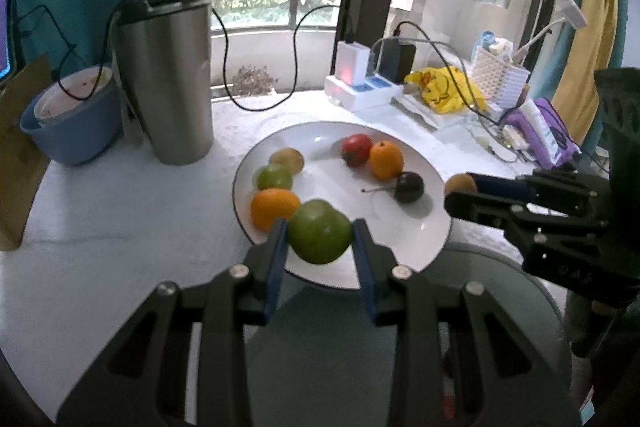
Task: Organize fruits
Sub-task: 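Carry the lime and kiwi over the white bowl with both grippers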
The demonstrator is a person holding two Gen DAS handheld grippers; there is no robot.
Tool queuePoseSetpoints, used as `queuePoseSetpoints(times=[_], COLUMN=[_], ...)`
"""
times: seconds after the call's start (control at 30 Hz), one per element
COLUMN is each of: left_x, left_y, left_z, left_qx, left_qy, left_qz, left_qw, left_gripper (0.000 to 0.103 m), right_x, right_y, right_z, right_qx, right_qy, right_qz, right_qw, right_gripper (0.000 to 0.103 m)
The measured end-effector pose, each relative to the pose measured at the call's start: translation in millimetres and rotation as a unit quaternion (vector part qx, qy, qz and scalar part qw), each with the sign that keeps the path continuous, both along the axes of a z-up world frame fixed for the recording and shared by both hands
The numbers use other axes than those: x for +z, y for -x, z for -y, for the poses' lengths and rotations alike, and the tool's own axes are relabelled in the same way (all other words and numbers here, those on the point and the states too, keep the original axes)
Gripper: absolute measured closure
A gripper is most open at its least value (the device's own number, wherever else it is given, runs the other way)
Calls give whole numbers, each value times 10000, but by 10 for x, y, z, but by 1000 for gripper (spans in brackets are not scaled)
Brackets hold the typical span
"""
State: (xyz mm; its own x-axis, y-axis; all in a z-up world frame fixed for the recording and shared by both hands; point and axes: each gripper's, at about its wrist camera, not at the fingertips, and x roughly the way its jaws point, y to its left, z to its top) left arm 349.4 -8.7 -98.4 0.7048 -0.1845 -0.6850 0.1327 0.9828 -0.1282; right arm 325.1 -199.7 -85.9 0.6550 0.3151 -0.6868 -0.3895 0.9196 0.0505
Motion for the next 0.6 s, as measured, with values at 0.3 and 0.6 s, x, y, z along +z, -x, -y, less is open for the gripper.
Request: queuePoseSetpoints(times=[0.3, 0.6], left_x=[-151, -170], left_y=[-133, -174], left_z=[-13, 12], left_qx=[11, 7], left_qy=[68, 26], left_qz=[-252, -281], left_qw=[9997, 9996], left_gripper=[70, 69], right_x=[-146, -251], right_y=[-199, -269], right_z=[-41, -76], right_qx=[-7, -66], right_qy=[-11, 195], right_qz=[-136, -214], right_qw=[9999, 9996], right_gripper=[77, 77])
